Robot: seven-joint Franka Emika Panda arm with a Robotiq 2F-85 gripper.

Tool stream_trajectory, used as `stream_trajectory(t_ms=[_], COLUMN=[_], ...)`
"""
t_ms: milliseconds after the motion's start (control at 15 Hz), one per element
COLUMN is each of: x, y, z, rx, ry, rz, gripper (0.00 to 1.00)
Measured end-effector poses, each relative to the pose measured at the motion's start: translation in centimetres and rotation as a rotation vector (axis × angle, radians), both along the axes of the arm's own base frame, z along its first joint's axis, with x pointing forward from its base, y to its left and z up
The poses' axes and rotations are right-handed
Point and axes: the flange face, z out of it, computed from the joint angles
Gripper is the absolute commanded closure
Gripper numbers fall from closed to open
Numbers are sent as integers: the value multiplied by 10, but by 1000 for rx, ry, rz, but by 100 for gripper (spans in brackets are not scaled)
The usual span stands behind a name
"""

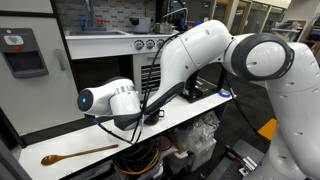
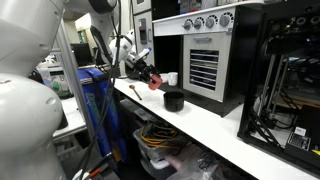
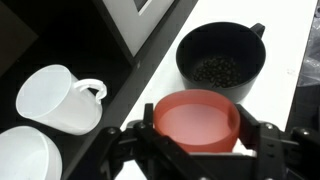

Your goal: Pour the contents in the pink cup into the black pot

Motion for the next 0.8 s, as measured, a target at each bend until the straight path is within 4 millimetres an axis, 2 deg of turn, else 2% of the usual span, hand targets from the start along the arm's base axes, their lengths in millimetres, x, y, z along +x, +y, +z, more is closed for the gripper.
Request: stream_trajectory(t_ms=[467,800], x=[-5,-6], y=[27,35], z=[-40,-62], rx=[-138,-211], ry=[67,94], rz=[83,122], gripper=[49,49])
